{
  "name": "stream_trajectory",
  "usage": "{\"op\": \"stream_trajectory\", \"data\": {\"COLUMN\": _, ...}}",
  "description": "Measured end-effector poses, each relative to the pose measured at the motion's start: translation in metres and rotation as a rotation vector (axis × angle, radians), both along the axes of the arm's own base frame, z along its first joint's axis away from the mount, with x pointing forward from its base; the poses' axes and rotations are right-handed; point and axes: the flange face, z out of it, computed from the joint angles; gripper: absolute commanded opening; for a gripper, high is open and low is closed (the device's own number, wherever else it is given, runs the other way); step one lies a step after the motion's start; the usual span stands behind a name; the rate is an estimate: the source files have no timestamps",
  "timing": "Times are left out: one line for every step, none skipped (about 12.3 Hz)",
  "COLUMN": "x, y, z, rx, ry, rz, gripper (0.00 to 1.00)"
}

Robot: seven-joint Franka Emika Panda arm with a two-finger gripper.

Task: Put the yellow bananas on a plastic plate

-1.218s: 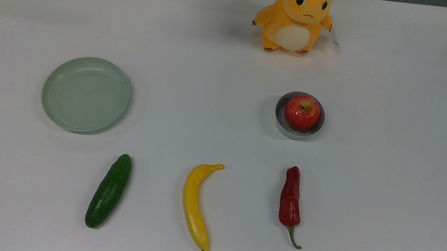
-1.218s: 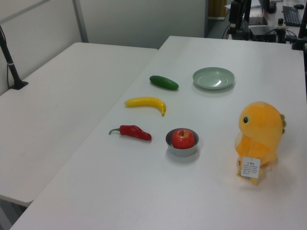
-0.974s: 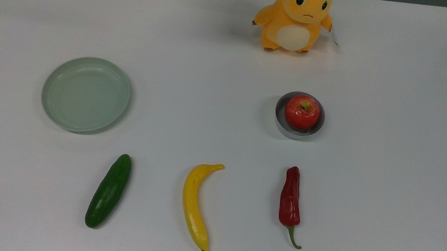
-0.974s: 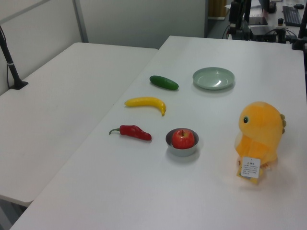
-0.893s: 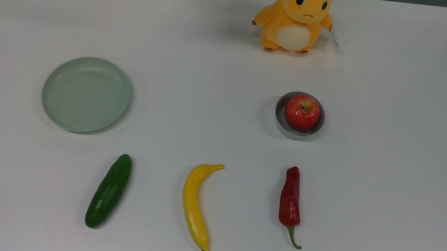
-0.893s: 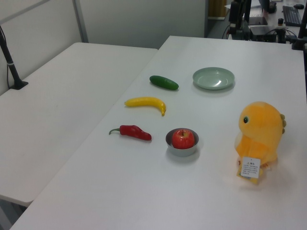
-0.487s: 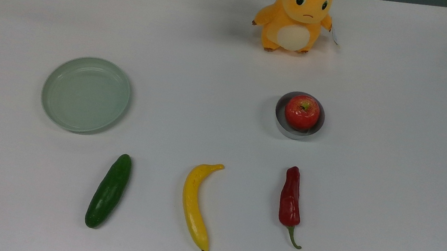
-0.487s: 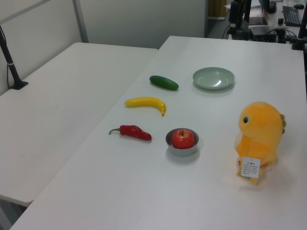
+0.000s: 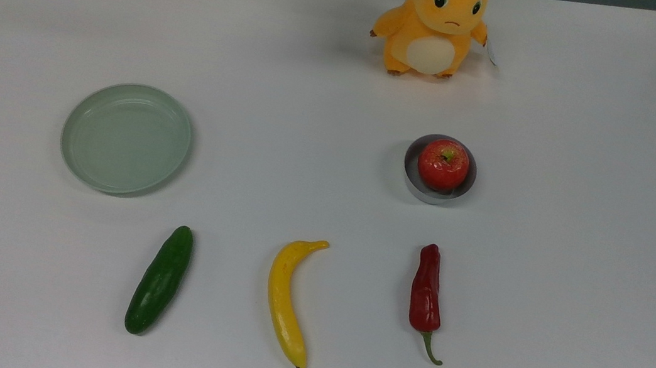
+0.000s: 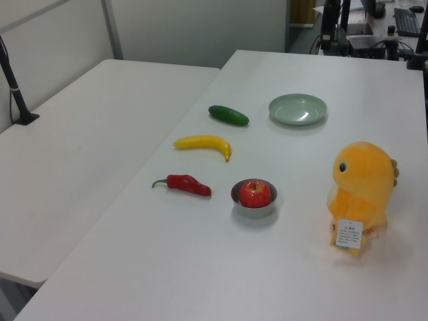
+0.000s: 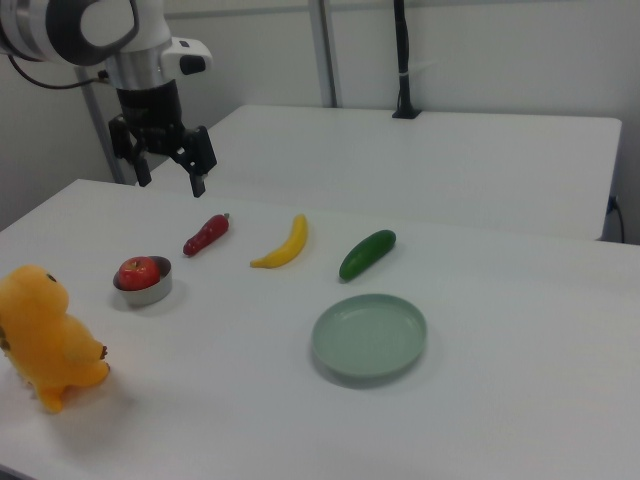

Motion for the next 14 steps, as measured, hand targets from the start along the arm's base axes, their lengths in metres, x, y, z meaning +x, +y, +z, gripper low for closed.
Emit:
{"op": "stream_trajectory", "data": {"x": 0.001, "y": 0.0, "z": -0.004, "rx": -0.001, "ry": 0.005, "rz": 0.036, "gripper": 1.0}}
{"op": "stream_trajectory", "data": {"x": 0.003, "y": 0.0, "z": -0.009, "rx": -0.002, "ry": 0.013, "rz": 0.057, "gripper": 1.0}}
{"op": "stream_trajectory", "data": {"x": 0.005, "y": 0.001, "z": -0.015, "rx": -0.003, "ry": 0.023, "rz": 0.073, "gripper": 1.0}}
{"op": "stream_trajectory", "data": {"x": 0.01, "y": 0.002, "z": -0.024, "rx": -0.005, "ry": 0.029, "rz": 0.081, "gripper": 1.0}}
{"op": "stream_trajectory", "data": {"x": 0.017, "y": 0.002, "z": -0.03, "rx": -0.007, "ry": 0.018, "rz": 0.082, "gripper": 1.0}}
{"op": "stream_trajectory", "data": {"x": 0.028, "y": 0.004, "z": -0.04, "rx": -0.01, "ry": -0.006, "rz": 0.08, "gripper": 1.0}}
{"op": "stream_trajectory", "data": {"x": 0.035, "y": 0.004, "z": -0.047, "rx": -0.011, "ry": -0.016, "rz": 0.078, "gripper": 1.0}}
{"op": "stream_trajectory", "data": {"x": 0.043, "y": 0.005, "z": -0.056, "rx": -0.013, "ry": -0.026, "rz": 0.075, "gripper": 1.0}}
{"op": "stream_trajectory", "data": {"x": 0.048, "y": 0.006, "z": -0.062, "rx": -0.014, "ry": -0.033, "rz": 0.074, "gripper": 1.0}}
{"op": "stream_trajectory", "data": {"x": 0.053, "y": 0.006, "z": -0.067, "rx": -0.016, "ry": -0.046, "rz": 0.072, "gripper": 1.0}}
{"op": "stream_trajectory", "data": {"x": 0.063, "y": 0.007, "z": -0.074, "rx": -0.019, "ry": -0.07, "rz": 0.069, "gripper": 1.0}}
{"op": "stream_trajectory", "data": {"x": 0.069, "y": 0.007, "z": -0.079, "rx": -0.021, "ry": -0.082, "rz": 0.068, "gripper": 1.0}}
{"op": "stream_trajectory", "data": {"x": 0.076, "y": 0.008, "z": -0.082, "rx": -0.024, "ry": -0.09, "rz": 0.067, "gripper": 1.0}}
{"op": "stream_trajectory", "data": {"x": 0.083, "y": 0.009, "z": -0.086, "rx": -0.026, "ry": -0.094, "rz": 0.067, "gripper": 1.0}}
